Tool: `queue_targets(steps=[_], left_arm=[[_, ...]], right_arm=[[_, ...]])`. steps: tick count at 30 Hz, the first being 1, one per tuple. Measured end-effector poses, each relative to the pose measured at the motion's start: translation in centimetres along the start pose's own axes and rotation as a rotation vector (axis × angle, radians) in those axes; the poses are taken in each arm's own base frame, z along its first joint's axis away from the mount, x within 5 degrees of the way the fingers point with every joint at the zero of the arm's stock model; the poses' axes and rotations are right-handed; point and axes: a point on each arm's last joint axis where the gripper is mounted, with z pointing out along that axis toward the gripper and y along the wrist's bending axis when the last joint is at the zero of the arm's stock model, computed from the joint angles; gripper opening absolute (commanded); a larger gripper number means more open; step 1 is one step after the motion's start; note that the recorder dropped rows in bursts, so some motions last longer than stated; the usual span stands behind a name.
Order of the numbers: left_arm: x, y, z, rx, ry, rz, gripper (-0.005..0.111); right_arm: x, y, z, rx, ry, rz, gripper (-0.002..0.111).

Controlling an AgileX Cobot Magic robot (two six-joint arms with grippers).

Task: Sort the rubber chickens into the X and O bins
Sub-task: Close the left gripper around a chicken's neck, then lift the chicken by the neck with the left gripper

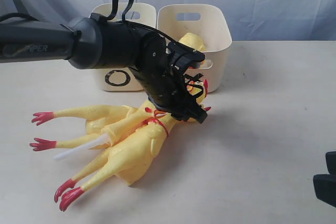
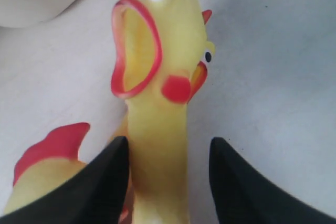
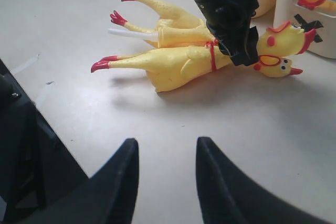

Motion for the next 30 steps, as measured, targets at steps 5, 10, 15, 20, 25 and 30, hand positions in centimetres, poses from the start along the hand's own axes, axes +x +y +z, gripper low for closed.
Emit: queue_targets(steps=[5,10,15,20,25,30], left_arm=[[-0.15,-0.03,0.55,0.006,0.007,-0.009,0.047],[-0.11,-0.04,0.81,0.009,0.015,-0.013,0.036],[-0.03,-0.02,0.81,0.008,0.023,-0.009,0.013],[0.05,-0.03,0.81,0.008,0.032,-0.009,0.0],[0.1,-0.06,0.77,0.011,0.043,-0.011,0.0],[0.18,-0.13,0.29,0.015,0.058,-0.013,0.0]], right_arm=[[0.0,0.0,0.0,0.0,0.0,0.0,0.035],[0.0,0.0,0.0,0.0,0.0,0.002,0.035],[0.0,0.0,0.0,0.0,0.0,0.002,0.035],[0.0,0.0,0.0,0.0,0.0,0.002,0.035],[0.0,0.0,0.0,0.0,0.0,0.002,0.035],[0.0,0.0,0.0,0.0,0.0,0.002,0.035]])
